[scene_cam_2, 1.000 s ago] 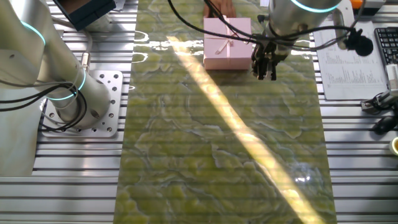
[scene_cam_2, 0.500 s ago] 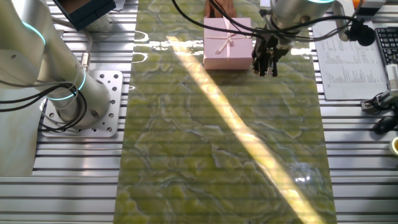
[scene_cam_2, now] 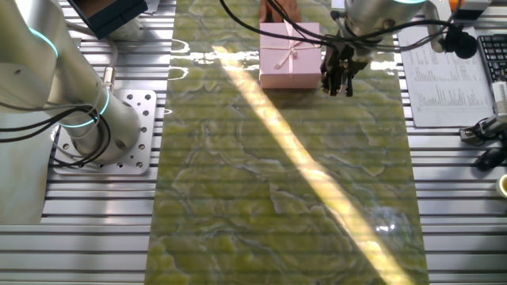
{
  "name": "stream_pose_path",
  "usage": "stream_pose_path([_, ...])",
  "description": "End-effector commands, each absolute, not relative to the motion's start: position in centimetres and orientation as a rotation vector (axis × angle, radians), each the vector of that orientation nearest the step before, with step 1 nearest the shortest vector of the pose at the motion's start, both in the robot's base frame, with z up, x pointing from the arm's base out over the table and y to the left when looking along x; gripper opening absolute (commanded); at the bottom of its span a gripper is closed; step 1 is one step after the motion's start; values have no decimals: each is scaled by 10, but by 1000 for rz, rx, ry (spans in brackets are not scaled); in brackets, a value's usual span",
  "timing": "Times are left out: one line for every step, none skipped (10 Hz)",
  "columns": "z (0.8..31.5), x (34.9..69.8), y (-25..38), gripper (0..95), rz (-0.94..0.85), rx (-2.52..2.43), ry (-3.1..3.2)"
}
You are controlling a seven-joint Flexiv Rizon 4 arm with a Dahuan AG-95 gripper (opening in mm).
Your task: Open a box
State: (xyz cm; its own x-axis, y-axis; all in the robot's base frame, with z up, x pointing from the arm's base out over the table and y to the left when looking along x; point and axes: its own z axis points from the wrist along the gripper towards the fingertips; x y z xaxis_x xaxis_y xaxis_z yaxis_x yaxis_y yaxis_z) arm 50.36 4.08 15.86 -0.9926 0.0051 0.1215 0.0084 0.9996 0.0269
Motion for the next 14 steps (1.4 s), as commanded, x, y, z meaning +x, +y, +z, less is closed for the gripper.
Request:
stream_pose_path([146, 502, 71, 0, -18, -59, -3021])
stream_pose_path([142, 502, 81, 0, -21, -54, -3019])
stream_pose_path([142, 503, 81, 0, -24, -48, -3017])
stream_pose_path([142, 503, 81, 0, -30, -46, -3017])
stream_pose_path([142, 503, 81, 0, -23, -40, -3028])
stream_pose_path([142, 503, 81, 0, -11, 16, -3043])
stream_pose_path([142, 503, 81, 0, -14, 91, -3034])
stream_pose_path([142, 503, 81, 0, -16, 149, -3016])
stream_pose_path([142, 503, 81, 0, -14, 231, -2992])
stream_pose_path([142, 503, 81, 0, -16, 295, -2982])
stream_pose_path([142, 503, 81, 0, -19, 336, -2977])
stream_pose_path([142, 501, 83, 0, -19, 343, -2978])
stream_pose_path([142, 498, 94, 0, -19, 356, -2985])
stream_pose_path([141, 497, 103, 0, -17, 353, -2987])
